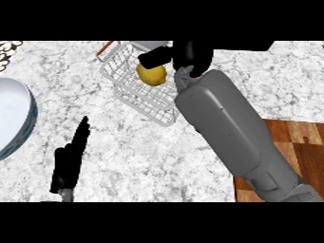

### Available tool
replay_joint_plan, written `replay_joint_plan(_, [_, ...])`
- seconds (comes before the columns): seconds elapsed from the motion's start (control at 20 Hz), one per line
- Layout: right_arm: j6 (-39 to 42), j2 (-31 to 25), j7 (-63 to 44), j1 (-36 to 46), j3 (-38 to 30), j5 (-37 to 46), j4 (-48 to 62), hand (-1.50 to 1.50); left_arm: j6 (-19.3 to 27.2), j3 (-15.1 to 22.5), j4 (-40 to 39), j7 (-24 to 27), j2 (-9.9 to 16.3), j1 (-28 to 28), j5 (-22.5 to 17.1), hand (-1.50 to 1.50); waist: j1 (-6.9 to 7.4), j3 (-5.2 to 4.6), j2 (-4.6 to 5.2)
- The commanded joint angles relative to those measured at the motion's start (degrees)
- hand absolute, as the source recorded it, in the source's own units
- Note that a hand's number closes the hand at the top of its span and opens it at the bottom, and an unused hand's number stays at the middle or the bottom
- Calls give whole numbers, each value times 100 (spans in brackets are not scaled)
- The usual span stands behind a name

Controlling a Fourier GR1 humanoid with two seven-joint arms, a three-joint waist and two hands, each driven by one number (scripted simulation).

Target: Pick the lemon from the cutting board and place it in the tiered basket

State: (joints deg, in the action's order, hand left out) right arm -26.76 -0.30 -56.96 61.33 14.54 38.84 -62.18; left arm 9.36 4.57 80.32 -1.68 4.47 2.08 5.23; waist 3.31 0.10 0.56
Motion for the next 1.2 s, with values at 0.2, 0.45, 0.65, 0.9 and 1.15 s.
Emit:
replay_joint_plan(0.2, [-2014,29,342,13,-145,-79,-59,-150,106,-3,155,6,-13,328,51,0,-178,-9,-49])
replay_joint_plan(0.45, [-2148,-306,-672,-230,-515,1183,-644,-150,10,-332,-36,71,130,413,-190,0,-511,-14,-155])
replay_joint_plan(0.65, [-1868,-495,-1177,-835,-773,1782,-1612,-150,105,-275,-24,108,55,511,-107,0,-638,-13,-176])
replay_joint_plan(0.9, [-995,-810,-1210,-2133,-1052,1401,-3648,-150,139,-374,127,95,93,751,-168,0,-845,-5,-235])
replay_joint_plan(1.15, [-298,-1364,-1089,-3636,-1224,737,-5482,-150,185,-509,180,134,165,906,-195,0,-960,0,-238])
